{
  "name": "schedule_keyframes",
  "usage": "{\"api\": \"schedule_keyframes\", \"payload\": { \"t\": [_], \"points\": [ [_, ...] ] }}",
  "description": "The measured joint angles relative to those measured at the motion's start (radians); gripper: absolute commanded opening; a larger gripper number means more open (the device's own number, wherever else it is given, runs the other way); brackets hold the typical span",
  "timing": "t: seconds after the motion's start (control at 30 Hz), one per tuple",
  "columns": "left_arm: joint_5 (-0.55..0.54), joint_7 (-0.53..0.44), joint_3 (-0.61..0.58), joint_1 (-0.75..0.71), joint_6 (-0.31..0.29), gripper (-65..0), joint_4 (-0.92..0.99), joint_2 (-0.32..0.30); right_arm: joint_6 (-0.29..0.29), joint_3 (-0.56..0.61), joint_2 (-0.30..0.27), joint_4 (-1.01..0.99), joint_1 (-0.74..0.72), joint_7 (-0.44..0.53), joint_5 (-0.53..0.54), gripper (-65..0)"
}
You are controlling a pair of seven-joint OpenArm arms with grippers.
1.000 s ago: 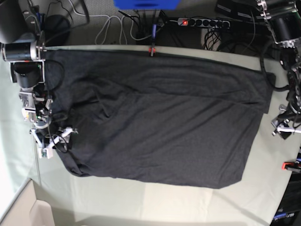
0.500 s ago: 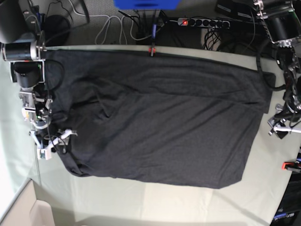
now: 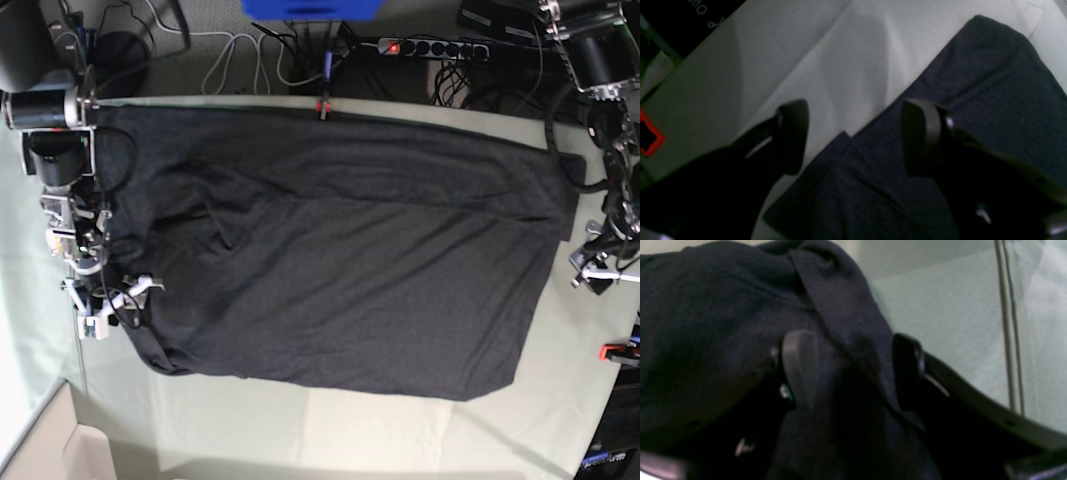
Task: Layout the t-shirt on the table in an organized manner, then fold the t-shirt properly
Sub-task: 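Grasp the shirt sides with both grippers midway along the shirt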
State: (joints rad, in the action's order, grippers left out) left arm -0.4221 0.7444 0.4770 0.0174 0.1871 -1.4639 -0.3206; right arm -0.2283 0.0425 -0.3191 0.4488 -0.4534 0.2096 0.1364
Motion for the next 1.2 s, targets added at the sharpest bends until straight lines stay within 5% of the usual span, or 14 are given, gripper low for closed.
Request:
{"api": "schedule_keyframes", "payload": {
  "t": [0.13, 1.2],
  "points": [
    [0.000, 0.000, 0.000, 0.000, 0.000, -23.1, 0.000, 0.000, -0.066, 0.000, -0.019, 0.000, 0.000, 0.002, 0.001, -29.0],
    [-0.001, -0.004, -0.001, -0.014, 0.000, -23.1, 0.003, 0.000, -0.065, 0.000, -0.014, -0.119, -0.023, 0.024, 0.006, -32.5]
  ]
}}
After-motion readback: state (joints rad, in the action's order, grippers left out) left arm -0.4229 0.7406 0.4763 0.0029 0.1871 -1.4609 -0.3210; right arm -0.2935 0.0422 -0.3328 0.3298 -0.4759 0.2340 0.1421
